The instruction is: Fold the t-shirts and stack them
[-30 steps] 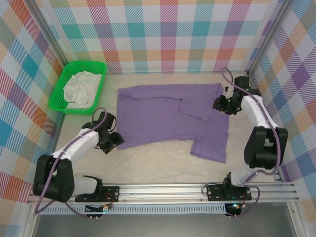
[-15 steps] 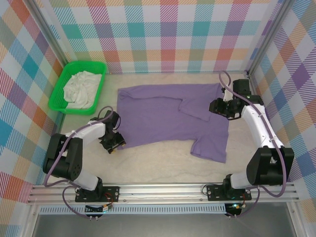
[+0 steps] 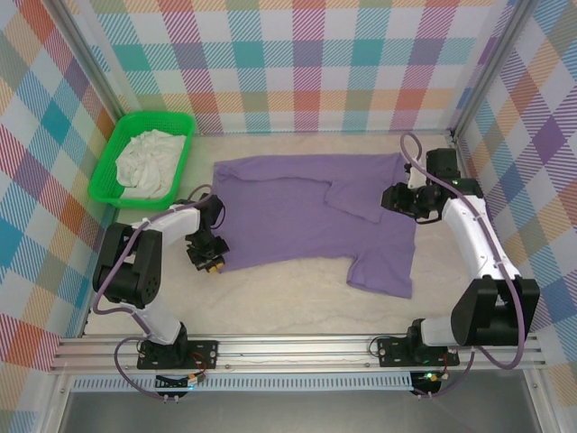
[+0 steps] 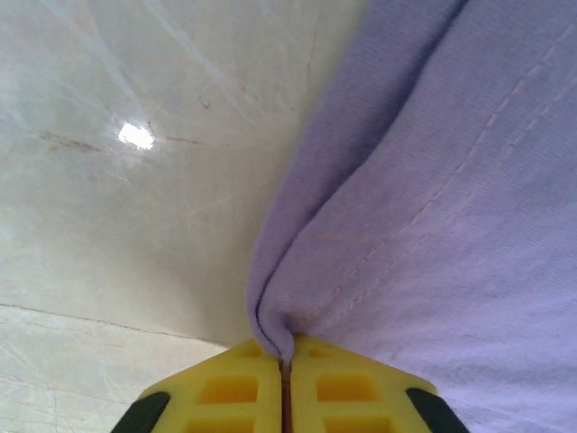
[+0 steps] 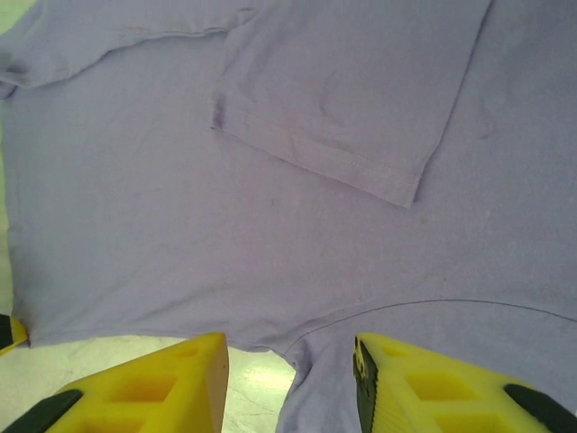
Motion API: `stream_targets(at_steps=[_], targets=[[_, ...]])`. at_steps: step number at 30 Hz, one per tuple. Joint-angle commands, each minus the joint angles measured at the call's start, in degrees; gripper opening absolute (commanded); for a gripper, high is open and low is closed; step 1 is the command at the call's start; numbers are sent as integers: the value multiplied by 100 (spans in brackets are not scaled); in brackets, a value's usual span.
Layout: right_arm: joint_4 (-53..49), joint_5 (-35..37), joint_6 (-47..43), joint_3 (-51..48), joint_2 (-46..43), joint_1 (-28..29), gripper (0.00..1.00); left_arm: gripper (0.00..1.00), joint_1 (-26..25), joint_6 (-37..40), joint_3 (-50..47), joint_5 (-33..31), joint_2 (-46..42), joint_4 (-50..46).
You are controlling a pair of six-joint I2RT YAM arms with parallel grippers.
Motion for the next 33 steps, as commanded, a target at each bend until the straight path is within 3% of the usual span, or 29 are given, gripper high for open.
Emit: stream_targets(at_steps=[1, 8, 17, 19, 21, 33], targets=[[-139, -377, -331, 281, -304, -4, 43, 0, -28, 72, -93, -263, 376, 1241], [-509, -638, -1205, 1343, -528, 266, 45, 0, -17, 189, 28, -338, 75, 1181], [-1283, 94, -4576, 1845, -465, 1080, 57, 0, -17, 329, -114, -548, -582, 1250], [-1567, 409, -5419, 1631, -488, 1247, 67, 0, -21, 368, -166, -574, -671, 1291], [-1505, 804, -5986, 1176, -659, 1445, 69, 0, -9, 423, -183, -664, -702, 1288], [-842, 2125, -8033, -1942, -1058, 2114, 65, 0, 465, 675, -263, -1189, -920, 1372]])
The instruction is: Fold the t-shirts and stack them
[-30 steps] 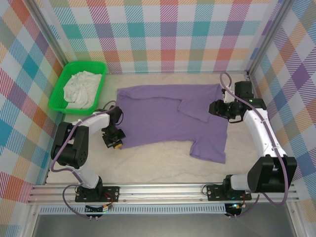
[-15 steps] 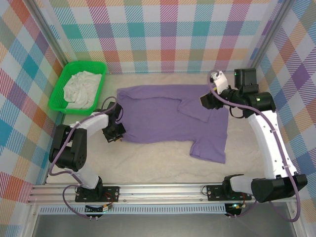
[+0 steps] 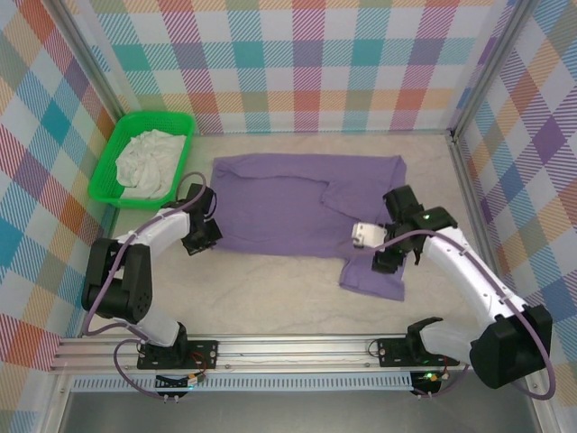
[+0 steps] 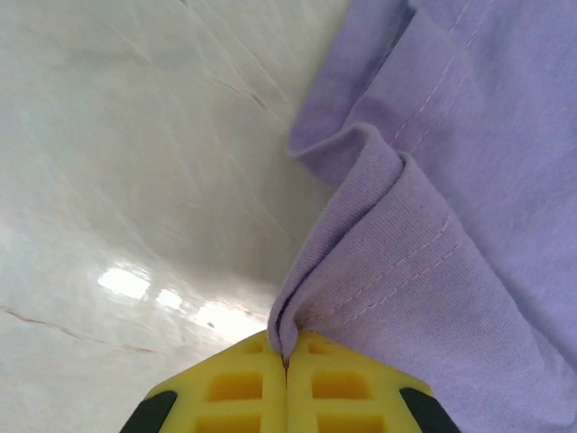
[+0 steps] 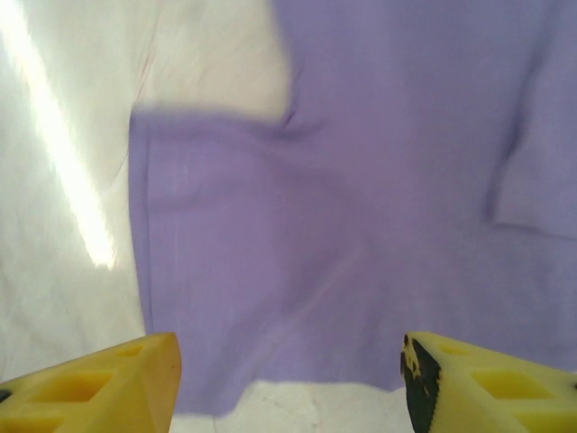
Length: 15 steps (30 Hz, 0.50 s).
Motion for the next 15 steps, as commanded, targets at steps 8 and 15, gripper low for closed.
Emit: stream_targets(at_steps=[8, 15], targets=[[423, 280, -1094, -1311, 427, 441, 63, 0, 156, 161, -210, -10, -252, 306], [396, 355, -1079, -1768, 441, 760, 60, 0, 157, 171, -244, 136, -255, 379]])
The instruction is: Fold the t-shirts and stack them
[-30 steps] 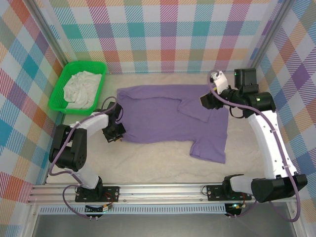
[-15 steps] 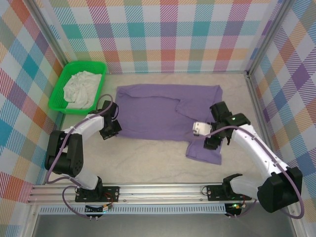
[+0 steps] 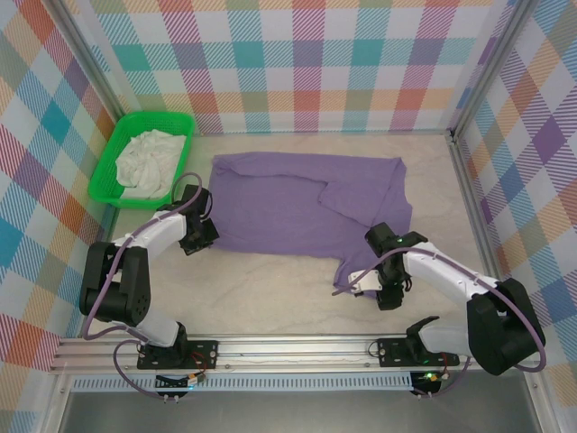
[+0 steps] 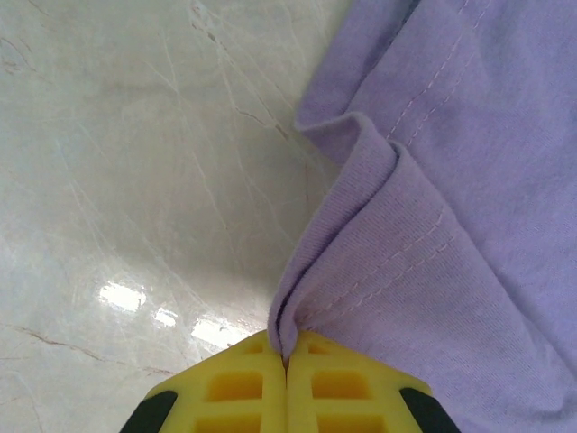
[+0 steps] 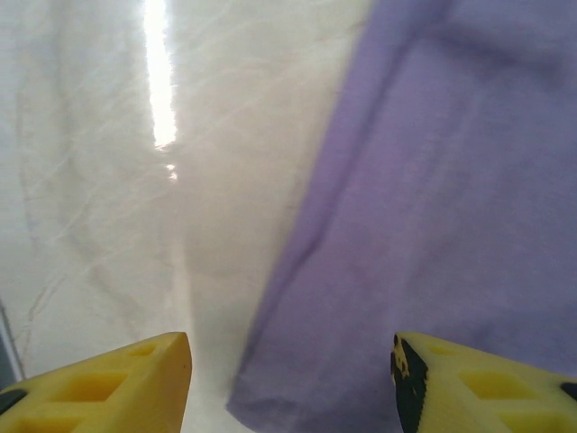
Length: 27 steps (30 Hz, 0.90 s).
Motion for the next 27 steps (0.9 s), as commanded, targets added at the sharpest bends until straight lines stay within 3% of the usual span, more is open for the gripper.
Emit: stream_targets(at_steps=[1, 12, 21, 27], targets=[[6, -41, -131, -179, -21, 83, 59, 0, 44, 58, -72, 79, -143, 111], [957, -49, 15, -510, 209, 88, 57, 0, 44, 52, -86, 110, -199, 160], [1144, -2, 27, -278, 933, 95, 29, 0, 43, 58, -115, 178, -236, 204], [821, 65, 37, -259, 541, 96, 20, 0, 37, 47, -136, 229, -268, 203]])
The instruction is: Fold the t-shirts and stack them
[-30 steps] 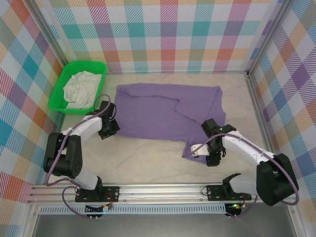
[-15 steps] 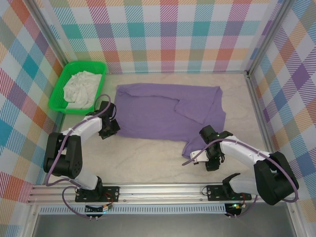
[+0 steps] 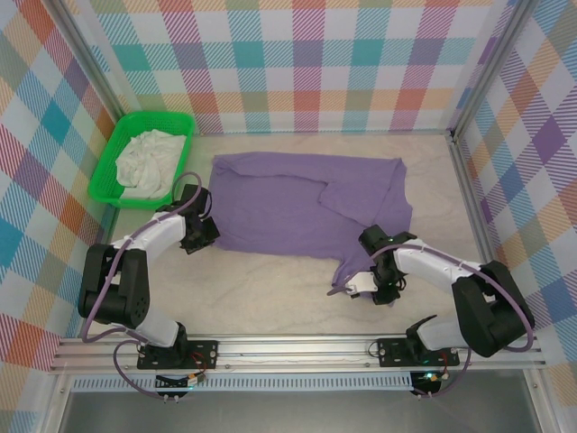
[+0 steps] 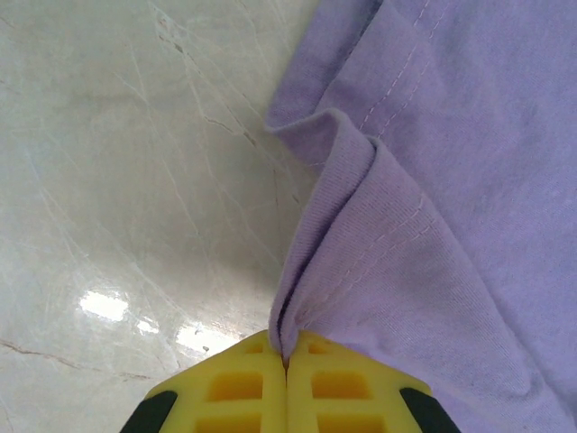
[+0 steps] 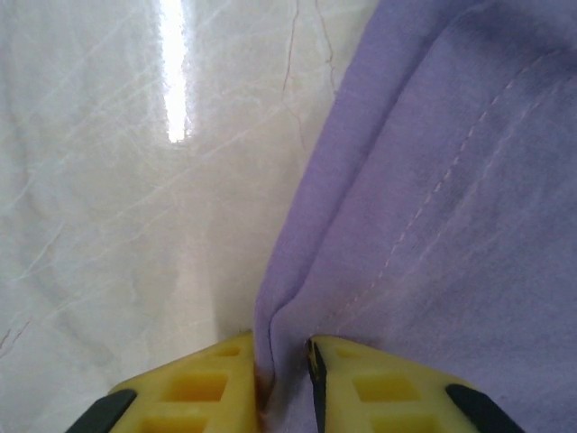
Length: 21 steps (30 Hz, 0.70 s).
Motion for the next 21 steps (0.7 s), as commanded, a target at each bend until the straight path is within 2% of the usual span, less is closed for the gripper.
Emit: stream_targets(at_steps=[1, 3, 15, 21], targets=[[282, 56, -23, -240, -194, 22, 17, 0, 39, 26, -86, 83, -179, 44], [115, 128, -101, -328, -483, 22, 0, 0, 42, 14, -141, 97, -214, 68], [-969, 491, -559, -138, -2137, 14, 0, 0, 0, -125, -579, 435, -511, -42], [-451, 536, -528, 131, -2653, -32, 0, 0, -53, -253, -876, 211, -1053, -370]])
